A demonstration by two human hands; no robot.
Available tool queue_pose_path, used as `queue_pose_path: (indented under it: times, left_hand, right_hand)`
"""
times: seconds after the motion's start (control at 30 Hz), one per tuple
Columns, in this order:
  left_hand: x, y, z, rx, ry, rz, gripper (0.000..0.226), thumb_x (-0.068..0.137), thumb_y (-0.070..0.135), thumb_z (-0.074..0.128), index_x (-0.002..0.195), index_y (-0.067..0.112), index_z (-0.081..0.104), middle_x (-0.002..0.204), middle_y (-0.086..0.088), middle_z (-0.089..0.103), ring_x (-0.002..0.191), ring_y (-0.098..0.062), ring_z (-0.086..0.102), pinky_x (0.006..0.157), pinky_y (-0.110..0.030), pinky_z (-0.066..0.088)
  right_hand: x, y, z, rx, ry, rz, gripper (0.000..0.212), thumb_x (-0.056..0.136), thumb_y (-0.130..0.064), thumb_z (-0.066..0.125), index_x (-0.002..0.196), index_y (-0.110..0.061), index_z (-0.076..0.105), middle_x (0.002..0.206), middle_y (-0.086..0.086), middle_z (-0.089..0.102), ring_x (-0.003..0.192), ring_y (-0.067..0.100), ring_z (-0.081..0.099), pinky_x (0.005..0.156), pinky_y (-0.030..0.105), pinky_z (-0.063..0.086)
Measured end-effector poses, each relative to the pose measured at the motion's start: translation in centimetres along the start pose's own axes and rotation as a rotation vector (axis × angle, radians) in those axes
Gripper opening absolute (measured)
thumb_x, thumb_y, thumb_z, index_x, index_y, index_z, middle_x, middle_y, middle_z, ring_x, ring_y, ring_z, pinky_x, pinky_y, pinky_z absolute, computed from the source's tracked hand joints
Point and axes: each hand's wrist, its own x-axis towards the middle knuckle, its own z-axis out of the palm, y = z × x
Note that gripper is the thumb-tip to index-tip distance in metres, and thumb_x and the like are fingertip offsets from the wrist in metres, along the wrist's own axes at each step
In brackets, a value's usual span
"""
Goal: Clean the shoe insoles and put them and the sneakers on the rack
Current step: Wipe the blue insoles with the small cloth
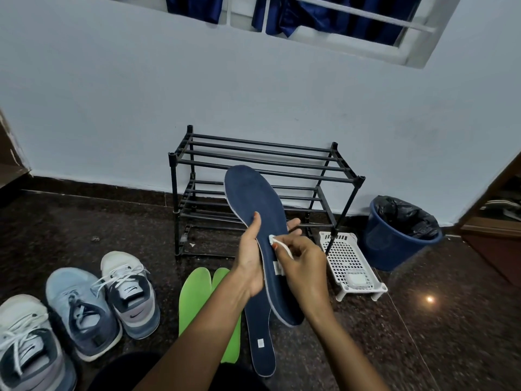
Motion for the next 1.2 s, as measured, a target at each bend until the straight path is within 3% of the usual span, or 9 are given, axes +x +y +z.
queue_pose_path:
  times: [0.2, 0.37, 0.47, 0.53, 0.67, 0.93, 1.03, 1.1, 1.2]
  left_hand:
    - [0.9, -0.1, -0.8, -0.084, 0.025, 0.060, 0.086, 0.088, 0.071, 0.023, 0.078, 0.005, 0.076, 0.075, -0.011, 0.067, 0.067, -0.021, 0.064, 0.084, -0.036, 0.048]
    - [0.5, -0.4, -0.5, 0.065, 0.036, 0.044, 0.083, 0.090, 0.069, 0.018, 0.087, 0.009, 0.075, 0.084, -0.010, 0.072, 0.074, -0.022, 0.069, 0.073, -0.031, 0.054]
    - [0.4, -0.6, -0.3, 0.074, 0.057, 0.016, 0.076, 0.092, 0.066, 0.018, 0.096, 0.009, 0.069, 0.085, -0.010, 0.073, 0.072, -0.019, 0.071, 0.057, -0.025, 0.056]
    - [0.4, -0.5, -0.3, 0.059, 0.031, 0.007, 0.082, 0.091, 0.067, 0.016, 0.104, 0.006, 0.068, 0.089, -0.012, 0.072, 0.076, -0.021, 0.070, 0.060, -0.025, 0.057]
    - [0.7, -0.5, -0.6, 0.055, 0.022, 0.034, 0.088, 0.090, 0.069, 0.013, 0.086, 0.005, 0.074, 0.072, -0.010, 0.067, 0.063, -0.020, 0.063, 0.066, -0.029, 0.051]
    - [0.5, -1.0, -0.2, 0.081, 0.075, 0.015, 0.080, 0.090, 0.069, 0.019, 0.107, 0.007, 0.067, 0.102, -0.013, 0.070, 0.090, -0.024, 0.067, 0.077, -0.032, 0.053]
    - [0.7, -1.0, -0.5, 0.090, 0.079, 0.025, 0.083, 0.090, 0.069, 0.017, 0.110, 0.006, 0.068, 0.103, -0.013, 0.070, 0.089, -0.023, 0.068, 0.072, -0.029, 0.055]
    - [0.9, -0.8, -0.7, 0.100, 0.080, 0.048, 0.086, 0.091, 0.068, 0.014, 0.092, 0.006, 0.074, 0.085, -0.011, 0.071, 0.072, -0.019, 0.067, 0.067, -0.027, 0.053]
    - [1.0, -0.7, -0.7, 0.083, 0.081, 0.056, 0.087, 0.091, 0.068, 0.013, 0.087, 0.006, 0.075, 0.080, -0.010, 0.070, 0.067, -0.018, 0.065, 0.068, -0.028, 0.051]
  right_hand:
    - [-1.5, -0.6, 0.5, -0.159, -0.093, -0.135, 0.012, 0.082, -0.007, 0.065, 0.090, -0.012, 0.072, 0.086, -0.005, 0.062, 0.083, 0.004, 0.058, 0.083, 0.015, 0.043]
    - [-0.1, -0.2, 0.5, -0.300, -0.039, -0.177, 0.013, 0.084, -0.008, 0.062, 0.091, -0.014, 0.071, 0.091, 0.003, 0.063, 0.090, 0.026, 0.057, 0.086, 0.041, 0.045]
    - [0.7, -0.3, 0.5, -0.330, -0.016, -0.154, 0.013, 0.086, -0.009, 0.060, 0.093, -0.013, 0.071, 0.092, 0.003, 0.061, 0.092, 0.028, 0.056, 0.086, 0.036, 0.044]
    - [0.3, -0.3, 0.6, -0.318, -0.031, -0.174, 0.014, 0.086, -0.007, 0.059, 0.092, -0.013, 0.071, 0.092, 0.004, 0.061, 0.091, 0.025, 0.057, 0.087, 0.037, 0.043]
    - [-1.6, -0.3, 0.7, -0.339, -0.100, -0.175, 0.016, 0.087, -0.011, 0.058, 0.095, -0.014, 0.071, 0.095, 0.004, 0.061, 0.093, 0.027, 0.053, 0.086, 0.033, 0.041]
    - [0.0, -0.5, 0.5, -0.324, -0.005, -0.150, 0.015, 0.087, -0.007, 0.056, 0.093, -0.011, 0.070, 0.093, 0.005, 0.059, 0.090, 0.022, 0.055, 0.088, 0.042, 0.042]
    - [-0.4, -0.6, 0.5, -0.318, -0.023, -0.188, 0.016, 0.086, -0.003, 0.057, 0.094, -0.008, 0.070, 0.091, 0.007, 0.060, 0.087, 0.021, 0.056, 0.085, 0.025, 0.043]
    - [-1.2, -0.9, 0.6, -0.284, -0.081, -0.193, 0.018, 0.085, -0.002, 0.058, 0.096, -0.008, 0.070, 0.090, 0.007, 0.061, 0.088, 0.018, 0.056, 0.077, 0.006, 0.036]
    - [-1.4, -0.9, 0.5, -0.251, -0.089, -0.211, 0.016, 0.083, 0.000, 0.060, 0.092, -0.008, 0.071, 0.089, 0.007, 0.063, 0.086, 0.015, 0.057, 0.075, 0.002, 0.035]
